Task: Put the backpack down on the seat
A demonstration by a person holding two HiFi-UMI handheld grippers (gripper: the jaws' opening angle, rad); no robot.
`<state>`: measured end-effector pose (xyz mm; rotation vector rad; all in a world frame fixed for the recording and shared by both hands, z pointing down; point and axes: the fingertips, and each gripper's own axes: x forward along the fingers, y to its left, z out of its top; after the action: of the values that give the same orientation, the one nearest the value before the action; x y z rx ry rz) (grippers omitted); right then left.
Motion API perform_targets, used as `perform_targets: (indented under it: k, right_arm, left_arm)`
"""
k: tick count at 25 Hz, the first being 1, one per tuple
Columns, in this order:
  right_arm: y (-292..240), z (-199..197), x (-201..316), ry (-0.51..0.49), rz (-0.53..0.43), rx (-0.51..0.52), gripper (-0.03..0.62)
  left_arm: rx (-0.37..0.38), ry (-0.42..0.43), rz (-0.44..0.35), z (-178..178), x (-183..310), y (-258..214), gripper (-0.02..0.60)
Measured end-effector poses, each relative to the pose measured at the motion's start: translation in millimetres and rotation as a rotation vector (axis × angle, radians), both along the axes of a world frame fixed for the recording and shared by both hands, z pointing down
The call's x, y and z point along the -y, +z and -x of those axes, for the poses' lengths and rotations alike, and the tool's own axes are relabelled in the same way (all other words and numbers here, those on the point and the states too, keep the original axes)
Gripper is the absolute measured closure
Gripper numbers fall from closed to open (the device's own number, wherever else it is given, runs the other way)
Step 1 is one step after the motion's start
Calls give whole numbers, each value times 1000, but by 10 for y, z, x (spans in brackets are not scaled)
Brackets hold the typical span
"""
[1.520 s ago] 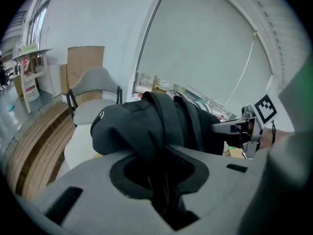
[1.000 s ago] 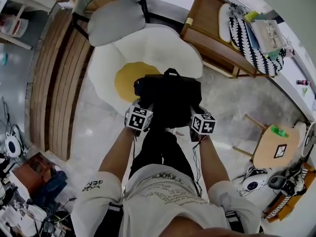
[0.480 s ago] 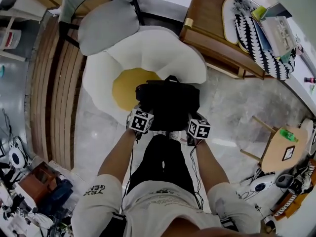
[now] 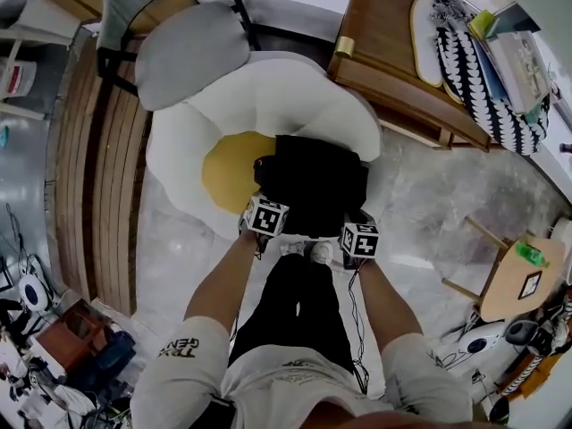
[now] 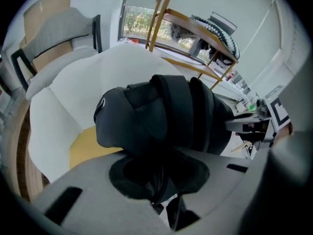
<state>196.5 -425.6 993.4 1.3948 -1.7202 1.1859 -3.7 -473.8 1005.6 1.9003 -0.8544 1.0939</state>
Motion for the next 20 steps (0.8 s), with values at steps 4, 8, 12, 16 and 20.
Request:
perform_targets:
  k: [4, 8, 12, 16, 20]
  right_arm:
    - [73, -19, 3, -1, 37, 3, 523]
    - [80, 166, -50, -74, 68, 39, 378]
    - [-17, 221, -22, -60, 30, 42, 368]
    - [-183, 349, -68, -72, 11, 61, 393]
    - [-415, 484, -107, -110, -19, 56, 553]
  left_arm:
    - [74, -41, -34, -67, 38, 102, 471]
    - [131, -116, -33, 150, 17, 215, 356]
    - [197, -166, -82, 488, 69, 219, 279]
    - [153, -182, -92, 550, 61, 24, 281]
    - [74, -248, -112, 514, 40, -290, 423]
